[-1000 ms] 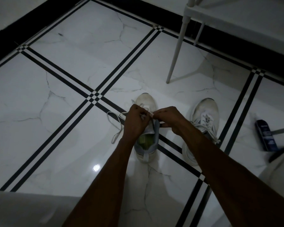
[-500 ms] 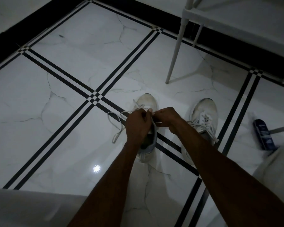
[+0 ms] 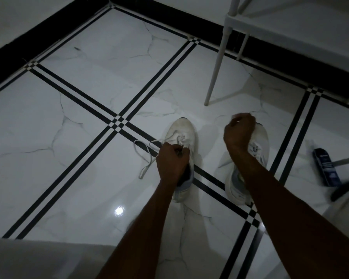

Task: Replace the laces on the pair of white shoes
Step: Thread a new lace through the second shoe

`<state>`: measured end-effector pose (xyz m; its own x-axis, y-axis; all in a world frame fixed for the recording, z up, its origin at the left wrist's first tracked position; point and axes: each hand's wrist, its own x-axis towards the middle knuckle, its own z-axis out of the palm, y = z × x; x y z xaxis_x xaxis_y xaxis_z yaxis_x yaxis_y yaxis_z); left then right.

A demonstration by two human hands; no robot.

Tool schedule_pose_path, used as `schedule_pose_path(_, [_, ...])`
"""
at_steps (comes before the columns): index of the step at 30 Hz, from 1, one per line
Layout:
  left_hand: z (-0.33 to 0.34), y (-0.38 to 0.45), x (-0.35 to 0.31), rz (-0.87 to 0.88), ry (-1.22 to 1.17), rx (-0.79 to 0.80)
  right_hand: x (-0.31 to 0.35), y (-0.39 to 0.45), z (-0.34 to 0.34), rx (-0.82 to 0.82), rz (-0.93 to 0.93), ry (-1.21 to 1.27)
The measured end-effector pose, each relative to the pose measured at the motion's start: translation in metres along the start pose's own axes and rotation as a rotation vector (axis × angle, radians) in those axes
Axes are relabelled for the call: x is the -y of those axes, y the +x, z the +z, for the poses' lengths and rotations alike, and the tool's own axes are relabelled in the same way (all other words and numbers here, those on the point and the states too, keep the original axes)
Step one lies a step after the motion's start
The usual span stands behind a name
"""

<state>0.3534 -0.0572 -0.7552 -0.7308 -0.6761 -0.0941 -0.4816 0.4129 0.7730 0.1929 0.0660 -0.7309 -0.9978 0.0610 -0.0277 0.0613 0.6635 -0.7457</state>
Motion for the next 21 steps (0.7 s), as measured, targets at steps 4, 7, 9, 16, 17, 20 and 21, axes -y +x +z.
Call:
schedule_pose_path(4, [0.007,0.005,0.005,-0.015,0.005,-0.011,0.012,-0.034,0.017,0.574,-0.274,-0.031])
schedule_pose_path(7, [0.007,0.003,0.001,0.023,-0.006,-0.034,0.016,-0.047,0.025,0.614,-0.329,-0.106])
schedule_pose_path(9, [0.006,0.001,0.000,0.039,-0.004,-0.034,0.018,-0.046,0.022,0.613,-0.331,-0.093])
schedule_pose_path(16, [0.001,-0.001,-0.003,0.039,-0.017,-0.027,0.013,-0.042,0.031,0.473,-0.231,0.078])
schedule_pose_path(17, [0.000,0.000,-0.004,0.025,-0.025,-0.028,0.011,-0.028,0.026,0.314,-0.076,0.189])
schedule_pose_path(20, [0.000,0.001,-0.002,0.011,-0.053,-0.022,0.006,0.011,-0.003,-0.221,0.177,0.384])
schedule_pose_path(21, [0.000,0.001,-0.002,0.020,-0.041,-0.023,0.006,0.017,-0.008,-0.261,0.143,0.352])
